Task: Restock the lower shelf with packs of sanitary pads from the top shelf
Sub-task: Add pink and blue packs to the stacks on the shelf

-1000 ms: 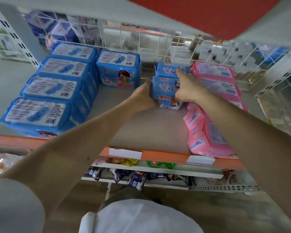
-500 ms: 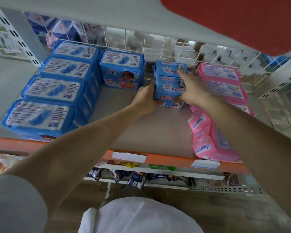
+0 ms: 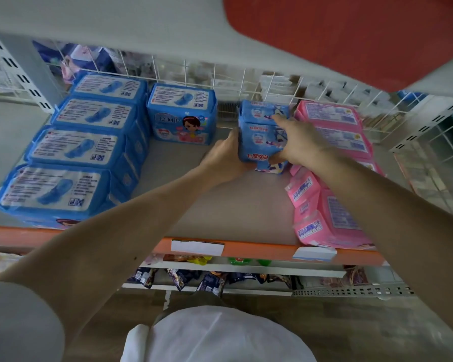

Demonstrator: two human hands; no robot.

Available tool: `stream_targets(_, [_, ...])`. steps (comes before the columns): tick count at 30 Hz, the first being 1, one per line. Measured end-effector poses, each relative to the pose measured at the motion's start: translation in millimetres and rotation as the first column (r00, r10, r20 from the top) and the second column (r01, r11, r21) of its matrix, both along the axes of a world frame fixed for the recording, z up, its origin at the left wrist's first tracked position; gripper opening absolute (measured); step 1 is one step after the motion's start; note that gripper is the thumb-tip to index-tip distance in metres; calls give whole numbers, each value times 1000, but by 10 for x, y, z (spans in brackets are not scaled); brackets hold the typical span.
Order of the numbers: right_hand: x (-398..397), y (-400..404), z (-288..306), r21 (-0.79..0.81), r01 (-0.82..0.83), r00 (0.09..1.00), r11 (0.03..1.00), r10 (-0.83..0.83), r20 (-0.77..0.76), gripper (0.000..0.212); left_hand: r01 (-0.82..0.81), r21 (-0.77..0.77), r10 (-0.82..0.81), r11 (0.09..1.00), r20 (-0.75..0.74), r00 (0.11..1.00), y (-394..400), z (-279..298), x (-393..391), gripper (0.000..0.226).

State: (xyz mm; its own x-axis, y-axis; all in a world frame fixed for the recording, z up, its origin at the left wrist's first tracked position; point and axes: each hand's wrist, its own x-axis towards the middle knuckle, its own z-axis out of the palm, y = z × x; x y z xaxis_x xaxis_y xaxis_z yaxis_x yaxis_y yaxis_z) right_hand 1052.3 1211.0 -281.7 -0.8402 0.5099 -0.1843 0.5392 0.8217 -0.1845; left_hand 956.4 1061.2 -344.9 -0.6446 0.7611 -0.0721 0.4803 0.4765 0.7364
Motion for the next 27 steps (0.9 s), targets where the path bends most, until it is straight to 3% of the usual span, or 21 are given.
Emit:
stream_targets(10, [-11,-8,-30,-6,4,1000,1000,-4,7,129,-59,-2,59,998,45,997,21,-20,-27,73])
stream_targets(14, [-78,-2,-12,-6,3,1000,1000,-3,-1,120,-53,10,53,999,-5,999,27,-27,-71,58])
stream_targets(27, [-25,-128,-106,104,26,1000,994,-24,-18,102,-68,45,68,997,-7,998,-78,-53,36,62])
